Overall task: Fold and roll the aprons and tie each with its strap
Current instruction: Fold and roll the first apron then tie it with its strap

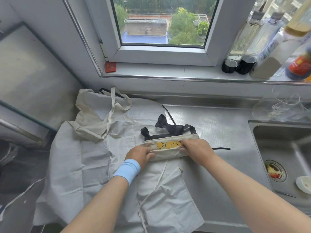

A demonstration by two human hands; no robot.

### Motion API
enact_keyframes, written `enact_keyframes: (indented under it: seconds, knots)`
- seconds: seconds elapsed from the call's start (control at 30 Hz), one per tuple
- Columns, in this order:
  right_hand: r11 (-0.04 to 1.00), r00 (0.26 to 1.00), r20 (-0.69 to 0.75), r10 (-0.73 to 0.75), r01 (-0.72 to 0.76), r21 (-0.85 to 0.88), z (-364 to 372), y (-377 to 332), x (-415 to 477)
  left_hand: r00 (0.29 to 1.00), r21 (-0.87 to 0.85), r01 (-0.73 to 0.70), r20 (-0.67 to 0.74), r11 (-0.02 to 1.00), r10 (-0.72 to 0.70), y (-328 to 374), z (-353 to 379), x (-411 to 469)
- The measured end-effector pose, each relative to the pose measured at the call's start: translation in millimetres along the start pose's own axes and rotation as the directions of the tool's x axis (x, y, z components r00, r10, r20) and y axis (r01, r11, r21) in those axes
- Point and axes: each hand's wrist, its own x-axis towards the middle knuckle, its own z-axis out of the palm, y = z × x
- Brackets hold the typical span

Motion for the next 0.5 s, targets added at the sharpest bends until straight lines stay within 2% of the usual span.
enact_keyframes:
  seconds: [0.07, 0.13, 0.2, 0.23, 0.3, 0.33, 0.43, 0.5]
  knots:
    - [0.999, 0.999, -0.008, 0.034, -0.034, 0.013, 2, 0, 5, 0.995, -0.049, 0.1, -0.009, 0.994, -0.1, 2, -1, 4]
    - [1.0, 0.998, -0.055, 0.009, -0.011, -0.029, 4, -2, 8, 0.992, 0.086, 0.122, -0.05, 0.989, -0.118, 10, -1, 6]
    - [0.992, 0.992, -0.113, -0.05, 0.036, -0.121, 7, -2, 11, 0.979, 0.324, 0.061, -0.206, 0.944, 0.007, 22, 1, 8]
    - [0.987, 0.983, -0.163, -0.082, 0.058, -0.149, 9, -2, 12, 0.964, 0.375, 0.011, -0.25, 0.927, 0.09, 30, 4, 8]
    - [0.981, 0.964, -0.225, -0.14, 0.104, -0.167, 12, -5, 12, 0.911, 0.449, -0.182, -0.257, 0.875, 0.322, 42, 17, 12]
    - [0.98, 0.955, -0.251, -0.155, 0.116, -0.162, 12, -8, 11, 0.896, 0.474, -0.24, -0.227, 0.847, 0.38, 46, 22, 12]
    - [0.976, 0.934, -0.296, -0.201, 0.164, -0.143, 11, -12, 10, 0.924, 0.424, -0.281, -0.122, 0.861, 0.361, 52, 33, 10]
    - [0.979, 0.939, -0.277, -0.204, 0.186, -0.089, 12, -12, 9, 0.921, 0.381, -0.29, -0.137, 0.878, 0.364, 49, 34, 9]
